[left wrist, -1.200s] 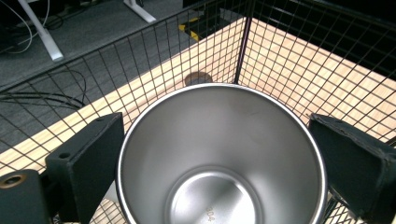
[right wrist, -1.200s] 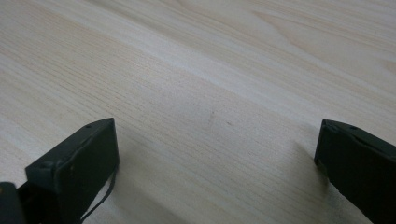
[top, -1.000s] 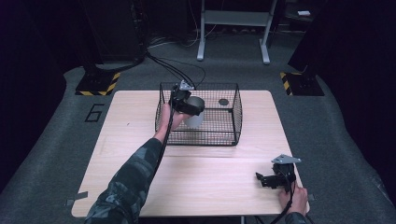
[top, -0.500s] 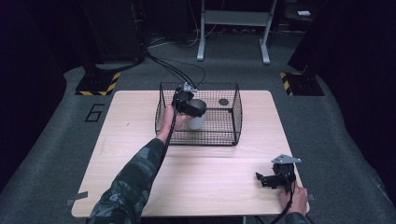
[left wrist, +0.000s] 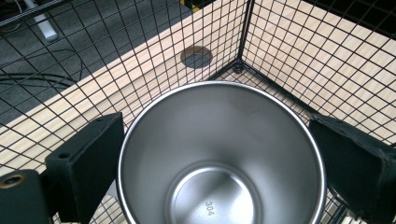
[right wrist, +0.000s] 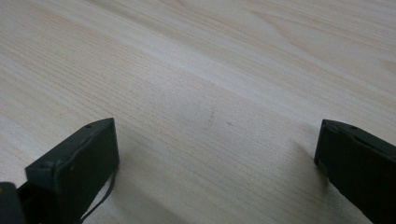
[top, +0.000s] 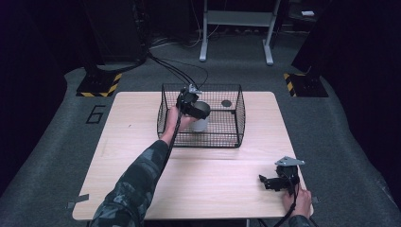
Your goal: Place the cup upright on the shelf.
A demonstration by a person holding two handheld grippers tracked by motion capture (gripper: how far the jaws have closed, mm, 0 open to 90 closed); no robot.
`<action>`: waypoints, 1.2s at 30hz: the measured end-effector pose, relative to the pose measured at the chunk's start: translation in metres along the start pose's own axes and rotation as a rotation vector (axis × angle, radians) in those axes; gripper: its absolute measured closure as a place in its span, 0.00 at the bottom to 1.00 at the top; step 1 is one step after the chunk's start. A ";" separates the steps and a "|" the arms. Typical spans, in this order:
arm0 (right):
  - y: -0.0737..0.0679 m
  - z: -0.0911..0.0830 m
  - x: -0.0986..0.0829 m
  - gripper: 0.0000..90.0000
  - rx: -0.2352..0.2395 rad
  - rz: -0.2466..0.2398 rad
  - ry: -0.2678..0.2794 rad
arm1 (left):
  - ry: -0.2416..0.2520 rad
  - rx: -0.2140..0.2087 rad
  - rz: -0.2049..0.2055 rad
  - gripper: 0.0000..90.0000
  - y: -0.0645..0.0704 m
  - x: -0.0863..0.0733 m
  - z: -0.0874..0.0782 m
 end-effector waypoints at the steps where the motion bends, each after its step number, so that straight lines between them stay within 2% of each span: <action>1: 0.000 0.000 0.000 0.00 0.000 0.000 -0.001 | -0.003 -0.001 0.001 0.07 0.000 0.000 0.000; 6: 0.000 0.000 0.000 0.00 0.000 0.000 -0.001 | -0.018 0.005 0.011 0.07 0.000 -0.002 0.005; 11: 0.000 0.000 0.000 0.00 -0.001 0.007 0.002 | -0.043 0.007 -0.005 0.07 0.001 -0.006 0.009; 13: 0.000 0.000 0.000 0.00 -0.001 0.005 0.002 | -0.064 0.008 0.016 0.07 0.000 -0.007 0.008; 15: 0.000 0.000 0.000 0.00 -0.001 0.006 0.002 | -0.064 0.013 0.011 0.07 -0.001 -0.007 0.009; 19: -0.001 0.000 0.000 0.00 0.001 0.009 0.003 | -0.103 0.005 0.001 0.07 -0.003 -0.013 0.010; 25: 0.000 0.000 0.000 0.00 0.002 0.003 0.001 | -0.114 -0.005 0.002 0.07 -0.001 -0.016 0.009; 29: 0.000 0.000 0.000 0.00 0.002 0.003 0.001 | -0.117 -0.007 0.023 0.07 0.002 -0.020 0.007; 33: 0.000 0.000 0.000 0.00 0.002 0.002 0.001 | -0.108 -0.001 0.025 0.07 0.003 -0.023 0.004; 35: 0.000 0.000 0.000 0.00 0.000 0.001 0.001 | -0.097 -0.026 0.011 0.04 0.004 -0.022 0.003; 36: 0.000 0.000 0.000 0.00 0.000 0.001 0.001 | -0.097 -0.022 0.009 0.04 0.004 -0.022 0.002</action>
Point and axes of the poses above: each handheld gripper's, and its own axes: z roughly forward along the jaws, x roughly out of its top, y roughly to its right, the point moved 7 cm from there along z, roughly forward along the jaws, and after that the axes turned 7 degrees about -z, right-handed, at the moved point
